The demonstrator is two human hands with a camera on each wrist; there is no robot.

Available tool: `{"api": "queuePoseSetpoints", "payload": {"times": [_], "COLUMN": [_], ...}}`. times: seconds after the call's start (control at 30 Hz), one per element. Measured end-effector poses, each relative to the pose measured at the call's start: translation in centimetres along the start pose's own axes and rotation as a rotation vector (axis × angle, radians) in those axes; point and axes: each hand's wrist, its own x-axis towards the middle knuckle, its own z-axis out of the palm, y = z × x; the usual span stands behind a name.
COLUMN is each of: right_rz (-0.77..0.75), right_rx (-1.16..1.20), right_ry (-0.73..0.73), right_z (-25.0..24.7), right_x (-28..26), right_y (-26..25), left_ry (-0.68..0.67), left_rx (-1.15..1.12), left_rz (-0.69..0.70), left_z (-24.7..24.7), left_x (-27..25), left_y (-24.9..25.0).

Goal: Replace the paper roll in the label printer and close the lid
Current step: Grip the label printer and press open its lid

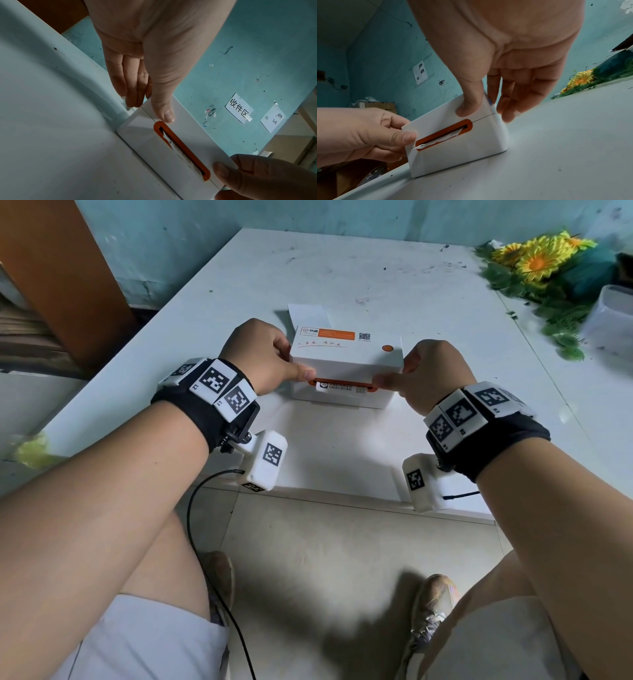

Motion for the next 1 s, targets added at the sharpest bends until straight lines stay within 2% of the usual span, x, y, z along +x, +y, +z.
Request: {"api": "queuePoseSetpoints", "payload": {"times": [1.0], "right_rz": [0.012], "right_rx": [0.028], "right_ry": [-0.022], "right_z": [-0.20], "right_x": [-0.16], "right_y": [-0.18], "left_ry": [-0.001], "left_rx": [-0.015], "left_rz": [0.021], "left_z": [-0.06], "left_x": [0.08], "left_y": [-0.43]}}
